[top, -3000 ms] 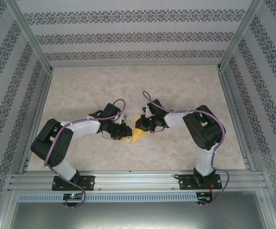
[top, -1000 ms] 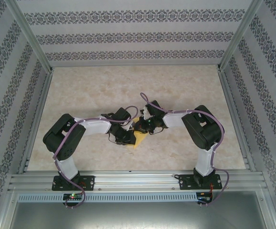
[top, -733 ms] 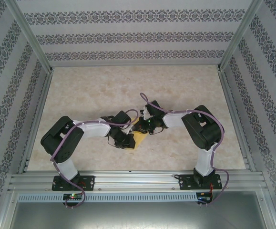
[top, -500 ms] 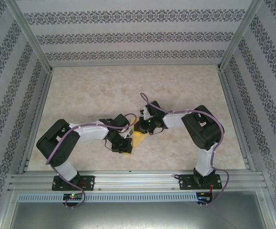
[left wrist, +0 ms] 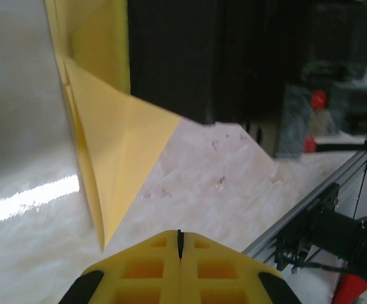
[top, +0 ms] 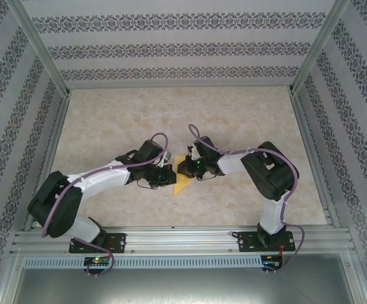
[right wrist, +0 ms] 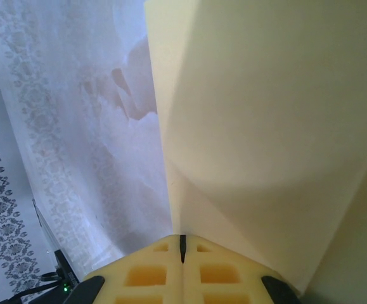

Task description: Fold a paper plane with a square sheet of paper (pick it up from the middle)

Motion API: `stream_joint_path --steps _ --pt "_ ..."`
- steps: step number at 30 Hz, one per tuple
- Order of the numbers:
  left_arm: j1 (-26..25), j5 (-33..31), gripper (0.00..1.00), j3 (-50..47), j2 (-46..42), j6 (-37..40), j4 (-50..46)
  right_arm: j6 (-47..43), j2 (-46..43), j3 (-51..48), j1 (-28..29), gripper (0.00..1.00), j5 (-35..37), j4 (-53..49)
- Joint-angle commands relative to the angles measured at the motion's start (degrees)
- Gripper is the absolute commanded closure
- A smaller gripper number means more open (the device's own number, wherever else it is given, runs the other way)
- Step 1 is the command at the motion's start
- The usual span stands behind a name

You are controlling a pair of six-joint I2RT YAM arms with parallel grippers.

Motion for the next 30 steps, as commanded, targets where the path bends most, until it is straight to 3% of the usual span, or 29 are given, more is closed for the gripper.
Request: stream_joint_path --steps 1,8,16,21,25,30 --pt "0.4 1.8 0.96 -0.1 3.8 -3.7 7.5 0.7 4.2 -3.2 0.7 0.97 8.2 -6.6" --pt "0.5 2.6 0.95 -1.5 8.8 -3.8 13.7 0.4 4.4 -3.0 0.6 0.97 7.6 -6.6" --pt "0.7 7.8 0.94 -3.2 17.9 -4.0 11.3 0.0 4.2 -3.4 -0.1 0.96 7.6 -6.9" --pt "0.6 10.3 0.93 -6.0 17.4 -1.5 6.9 -0.2 4.3 -3.7 -0.6 0.96 7.7 -6.7" --pt "0.0 6.9 0.93 -8.0 13.2 1.4 -0.7 -0.3 4.5 -3.8 -0.9 0.96 7.7 -6.8" --pt "-0.2 10.1 0.91 -12.4 11.4 0.6 1.9 -0.5 4.6 -3.9 -1.3 0.96 7.6 -6.9"
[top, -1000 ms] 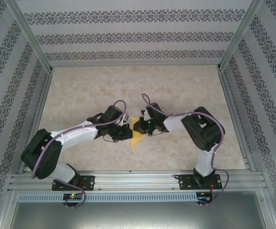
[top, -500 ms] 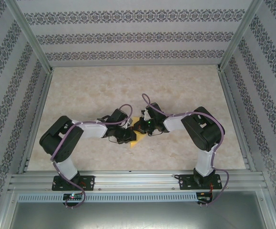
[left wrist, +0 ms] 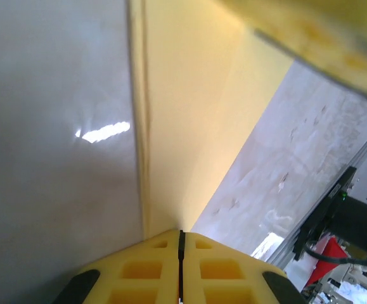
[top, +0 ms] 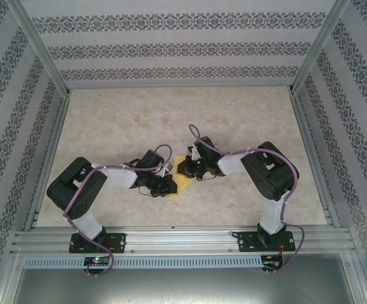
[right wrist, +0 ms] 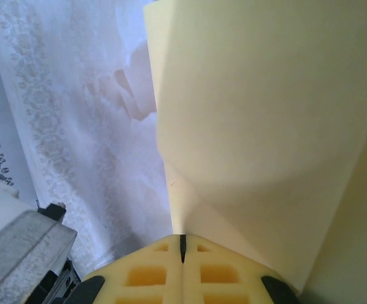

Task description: Fold a paper plane with a square sheet of paper (pick it up from the middle)

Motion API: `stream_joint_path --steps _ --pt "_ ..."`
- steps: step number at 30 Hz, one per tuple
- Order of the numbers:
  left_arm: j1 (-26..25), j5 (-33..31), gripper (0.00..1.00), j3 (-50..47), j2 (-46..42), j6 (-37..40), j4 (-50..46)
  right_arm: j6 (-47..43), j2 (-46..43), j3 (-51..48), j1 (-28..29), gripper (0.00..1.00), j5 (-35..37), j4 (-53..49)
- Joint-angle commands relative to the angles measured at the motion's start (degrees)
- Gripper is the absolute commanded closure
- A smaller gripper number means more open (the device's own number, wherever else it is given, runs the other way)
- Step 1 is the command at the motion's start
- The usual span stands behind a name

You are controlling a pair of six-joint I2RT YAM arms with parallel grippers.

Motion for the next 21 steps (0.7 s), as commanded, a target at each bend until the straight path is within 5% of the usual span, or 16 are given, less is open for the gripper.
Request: stream_joint_path --steps 1,15,21 --pt "-1.2 0.9 0.91 -4.6 1.2 1.1 -11.2 -0.9 4.5 -3.4 -0.8 0.96 7.8 -8.2" --pt "-0.7 -8.8 0.91 -2.5 -17.3 0.8 -20.0 9.0 3.7 -8.1 2.1 0.96 10.4 1.4" --pt "-0.2 -11.0 0.89 1.7 -16.4 -1.5 -12.5 10.9 2.9 -9.6 2.6 0.96 11.6 3.6"
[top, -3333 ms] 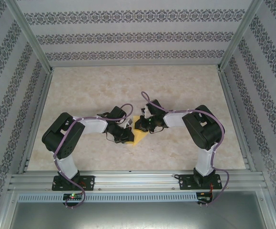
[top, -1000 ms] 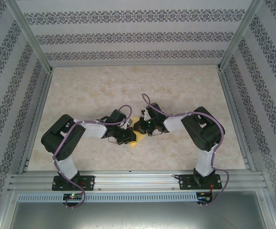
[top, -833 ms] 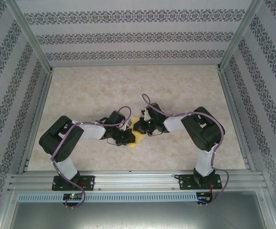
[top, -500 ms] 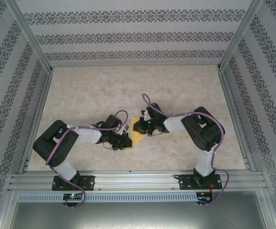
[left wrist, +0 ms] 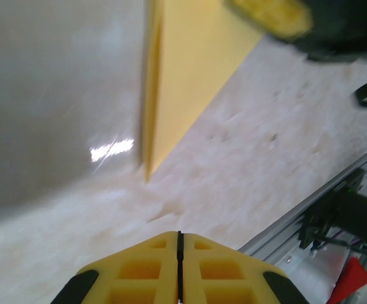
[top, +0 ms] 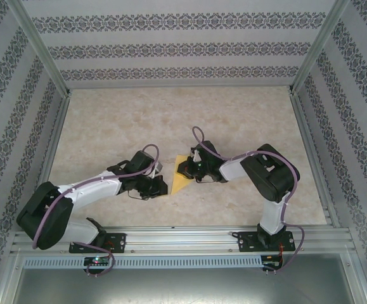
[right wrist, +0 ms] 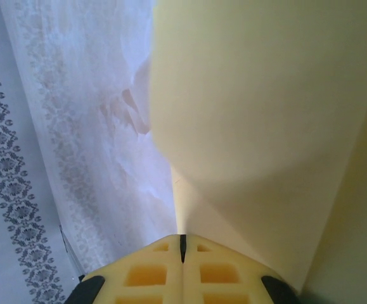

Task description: Fold a paper plane with a square sheet of paper (pick it up from the middle)

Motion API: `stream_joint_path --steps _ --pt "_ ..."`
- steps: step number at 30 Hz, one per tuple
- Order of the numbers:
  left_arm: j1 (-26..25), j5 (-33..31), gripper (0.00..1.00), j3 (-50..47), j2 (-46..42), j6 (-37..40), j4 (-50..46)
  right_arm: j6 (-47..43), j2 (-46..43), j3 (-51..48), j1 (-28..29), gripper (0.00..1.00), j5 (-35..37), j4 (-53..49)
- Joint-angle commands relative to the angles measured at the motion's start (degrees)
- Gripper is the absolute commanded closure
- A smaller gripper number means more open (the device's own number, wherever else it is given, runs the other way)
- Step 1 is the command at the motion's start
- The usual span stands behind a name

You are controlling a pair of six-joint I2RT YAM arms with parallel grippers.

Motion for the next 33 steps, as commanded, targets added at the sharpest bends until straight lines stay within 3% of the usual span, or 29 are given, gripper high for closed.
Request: stream_joint_path --steps 1,11,16,23,28,33 --pt "0.2 -2.2 0.90 2.9 3.1 -1.4 4.0 2.0 3.7 -3.8 1.2 0.96 7.8 -8.7" --pt "0.2 -1.6 0.89 7.4 17.4 -1.6 12.6 2.3 3.2 -4.0 1.3 0.96 7.5 -7.8" --pt "0.3 -4.7 0.93 7.8 22.8 -1.4 8.7 0.8 1.8 -3.7 0.6 0.95 6.6 -7.9" --pt "0.3 -6.6 1.00 3.3 23.8 -0.8 3.0 -6.9 -2.2 0.2 -5.3 0.93 4.6 -14.0" --pt "0.3 -7.1 1.00 5.1 22.6 1.9 -0.9 -12.9 0.3 6.3 -10.6 0.93 3.1 -20.6" --pt "0.4 -7.1 1.00 5.2 22.6 2.5 -1.7 -13.9 3.3 6.8 -15.0 0.93 1.2 -18.6"
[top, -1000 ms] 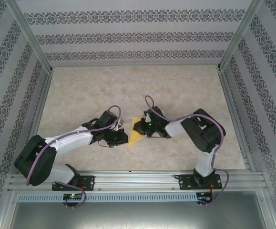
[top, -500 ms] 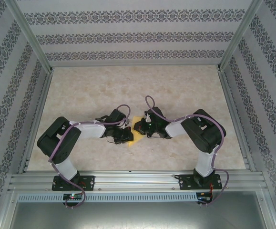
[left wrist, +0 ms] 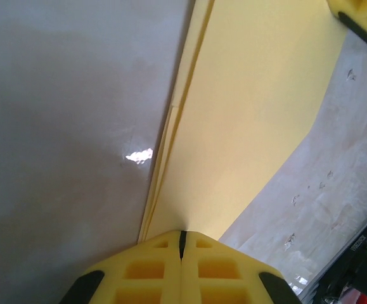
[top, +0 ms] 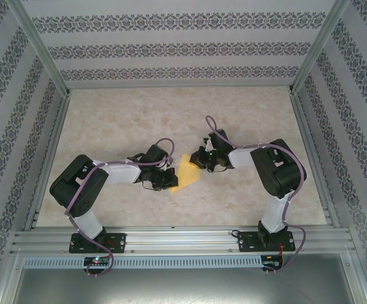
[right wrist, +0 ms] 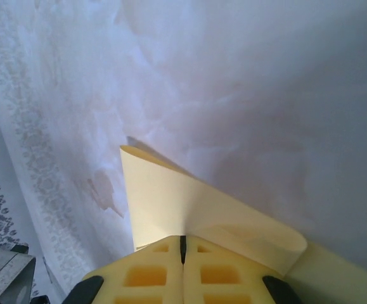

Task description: Fold a paper plane with a square sheet of paper (pick it up from the middle)

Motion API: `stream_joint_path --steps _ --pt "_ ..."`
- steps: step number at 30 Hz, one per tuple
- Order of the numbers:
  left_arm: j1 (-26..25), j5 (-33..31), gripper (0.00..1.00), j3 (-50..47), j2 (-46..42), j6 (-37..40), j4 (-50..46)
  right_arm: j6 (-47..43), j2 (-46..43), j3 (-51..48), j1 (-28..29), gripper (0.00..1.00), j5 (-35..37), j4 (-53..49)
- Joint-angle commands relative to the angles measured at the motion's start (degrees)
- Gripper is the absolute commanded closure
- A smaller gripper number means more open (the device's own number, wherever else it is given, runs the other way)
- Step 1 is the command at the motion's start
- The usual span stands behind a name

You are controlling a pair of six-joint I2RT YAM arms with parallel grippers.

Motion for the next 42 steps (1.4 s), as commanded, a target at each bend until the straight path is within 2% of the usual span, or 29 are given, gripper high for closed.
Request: stream_joint_path --steps 1,10,15,19,24,29,32,38,42 --pt "0.2 -5.9 1.00 -2.4 2.3 2.0 -12.2 -3.4 3.4 0.0 -4.1 0.93 3.5 -2.3" --pt "0.2 -4.4 1.00 -1.8 3.6 2.5 -11.8 -7.1 1.7 3.2 -9.8 0.94 2.9 -3.9" --pt "0.2 -4.2 1.00 -1.8 3.5 2.7 -11.7 -7.8 -1.2 4.8 -10.4 0.94 -1.0 -4.4" --pt "0.1 -4.1 1.00 -1.6 3.4 2.7 -11.8 -8.4 -9.5 3.3 -7.5 0.94 1.2 -6.7" --pt "0.1 -4.1 1.00 -1.4 3.5 2.9 -12.0 -6.1 -13.3 0.2 -0.2 0.97 2.4 -5.9" --pt "0.1 -4.0 1.00 -1.2 3.8 2.9 -12.0 -0.9 -11.3 -3.8 7.6 1.00 1.8 1.7" --pt "0.1 -4.0 1.00 -1.0 4.0 2.8 -12.1 0.2 -8.9 -4.4 11.0 1.00 3.5 2.7" --pt "0.1 -3.9 1.00 -0.9 4.1 2.9 -12.1 0.4 -3.1 -6.1 11.5 1.00 4.2 4.6" --pt "0.1 -4.1 1.00 -1.0 4.1 2.8 -12.4 0.8 -1.0 -7.7 8.1 1.00 5.6 5.6"
